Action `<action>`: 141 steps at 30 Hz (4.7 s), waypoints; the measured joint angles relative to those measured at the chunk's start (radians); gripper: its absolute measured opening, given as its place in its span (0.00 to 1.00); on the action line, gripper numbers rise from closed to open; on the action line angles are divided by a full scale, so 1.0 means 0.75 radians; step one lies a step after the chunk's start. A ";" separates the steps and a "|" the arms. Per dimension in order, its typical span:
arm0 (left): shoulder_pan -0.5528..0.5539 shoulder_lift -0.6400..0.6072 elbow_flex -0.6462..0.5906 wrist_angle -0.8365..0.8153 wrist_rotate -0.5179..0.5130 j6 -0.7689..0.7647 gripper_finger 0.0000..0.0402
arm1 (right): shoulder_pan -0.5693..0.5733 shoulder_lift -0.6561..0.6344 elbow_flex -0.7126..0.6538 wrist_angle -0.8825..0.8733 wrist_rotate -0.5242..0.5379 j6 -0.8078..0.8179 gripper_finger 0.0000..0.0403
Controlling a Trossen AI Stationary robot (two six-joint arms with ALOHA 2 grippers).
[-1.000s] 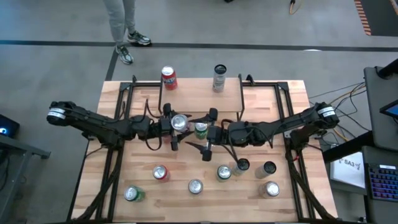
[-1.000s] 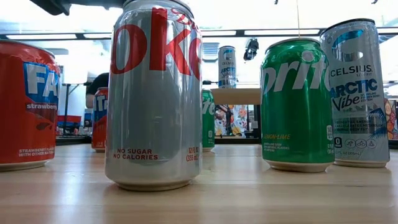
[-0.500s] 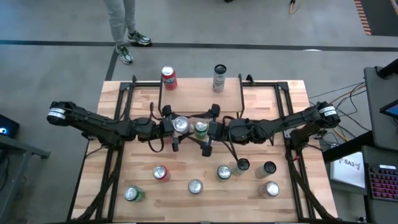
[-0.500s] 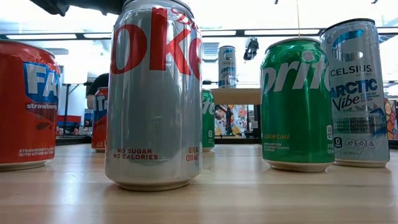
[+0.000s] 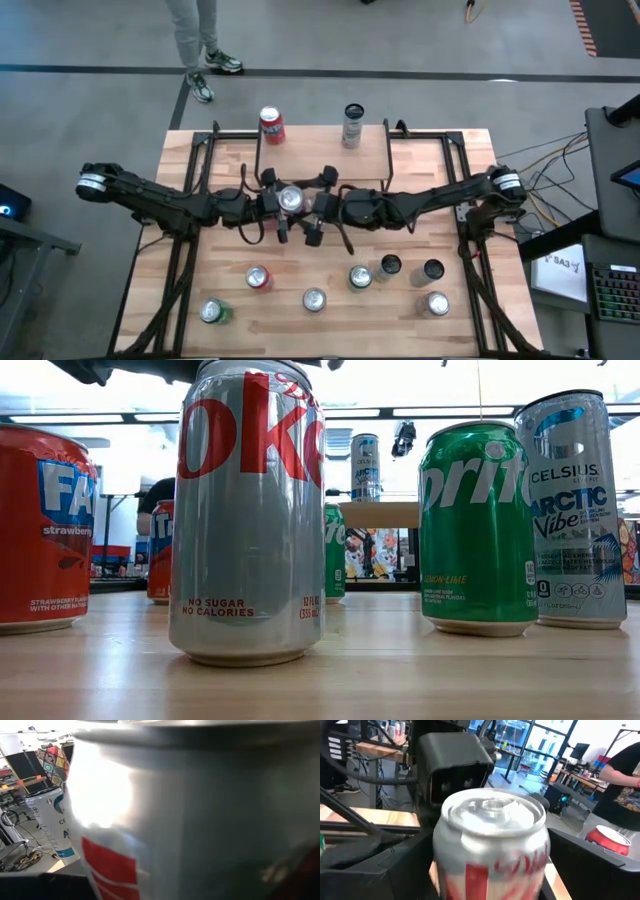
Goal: Place canned beverage on shelf
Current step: Put the silver soda can on the shelf
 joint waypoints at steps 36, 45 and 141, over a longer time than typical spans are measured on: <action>0.060 -0.346 0.002 -0.171 -0.196 0.374 0.87 | -0.264 -0.114 -0.002 -0.158 0.022 0.342 0.71; 0.190 -0.495 -0.057 -0.205 -0.194 0.479 0.75 | -0.340 -0.102 -0.135 -0.022 0.110 0.529 0.71; 0.243 -0.636 -0.087 -0.259 -0.422 0.628 0.56 | -0.223 -0.019 0.210 -0.585 0.396 0.474 0.80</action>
